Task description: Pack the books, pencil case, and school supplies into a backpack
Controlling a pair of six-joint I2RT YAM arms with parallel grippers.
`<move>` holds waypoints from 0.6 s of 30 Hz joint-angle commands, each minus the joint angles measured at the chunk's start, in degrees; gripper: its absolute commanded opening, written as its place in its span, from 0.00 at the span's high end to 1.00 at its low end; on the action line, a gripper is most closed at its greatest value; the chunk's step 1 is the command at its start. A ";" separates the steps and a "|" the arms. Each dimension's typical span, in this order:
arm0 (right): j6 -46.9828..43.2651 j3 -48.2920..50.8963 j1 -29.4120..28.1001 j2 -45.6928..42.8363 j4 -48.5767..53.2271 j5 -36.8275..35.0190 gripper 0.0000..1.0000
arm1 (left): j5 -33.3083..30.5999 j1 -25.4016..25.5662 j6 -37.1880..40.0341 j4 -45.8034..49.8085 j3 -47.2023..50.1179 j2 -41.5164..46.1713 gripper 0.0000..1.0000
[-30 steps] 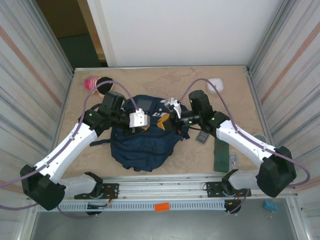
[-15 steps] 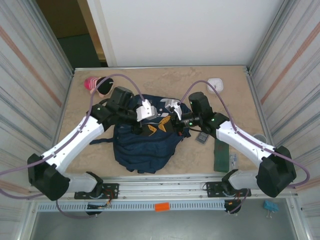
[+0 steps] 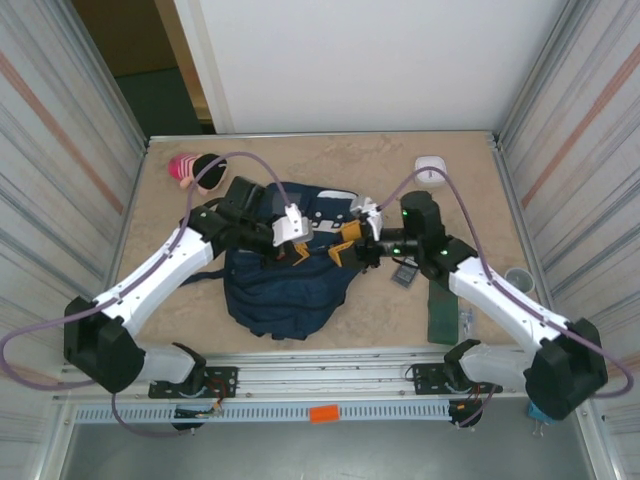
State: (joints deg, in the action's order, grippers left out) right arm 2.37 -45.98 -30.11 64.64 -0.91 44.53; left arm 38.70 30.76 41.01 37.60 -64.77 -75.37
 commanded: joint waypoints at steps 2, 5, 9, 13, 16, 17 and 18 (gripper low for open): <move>8.88 6.03 7.42 -1.07 -1.45 0.00 0.36 | 6.69 -1.78 1.71 -11.04 5.33 8.46 1.00; 11.79 8.67 11.11 1.54 -3.19 4.46 0.35 | 12.09 -3.18 4.31 -8.65 4.60 8.69 1.00; 13.38 7.62 11.40 6.44 -5.43 7.12 0.34 | 16.27 -4.13 6.30 -6.76 3.89 8.65 1.00; 12.85 5.62 11.39 11.60 -6.65 7.76 0.31 | 16.32 -4.07 6.06 -7.25 4.04 8.86 1.00; 11.83 4.19 11.86 15.31 -7.70 8.28 0.24 | 16.04 -4.11 5.83 -7.37 3.85 8.87 1.00; 11.71 3.62 11.91 16.48 -7.98 8.83 0.23 | 15.98 -4.11 5.88 -7.29 3.77 8.78 1.00; 11.81 2.88 12.00 17.68 -8.35 9.62 0.22 | 16.05 -4.08 5.74 -7.26 3.69 8.83 1.00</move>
State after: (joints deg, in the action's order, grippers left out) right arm 14.39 -40.36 -18.61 80.16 -6.63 51.29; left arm 48.29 26.94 45.45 33.78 -59.11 -68.88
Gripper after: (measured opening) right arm 0.771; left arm 0.083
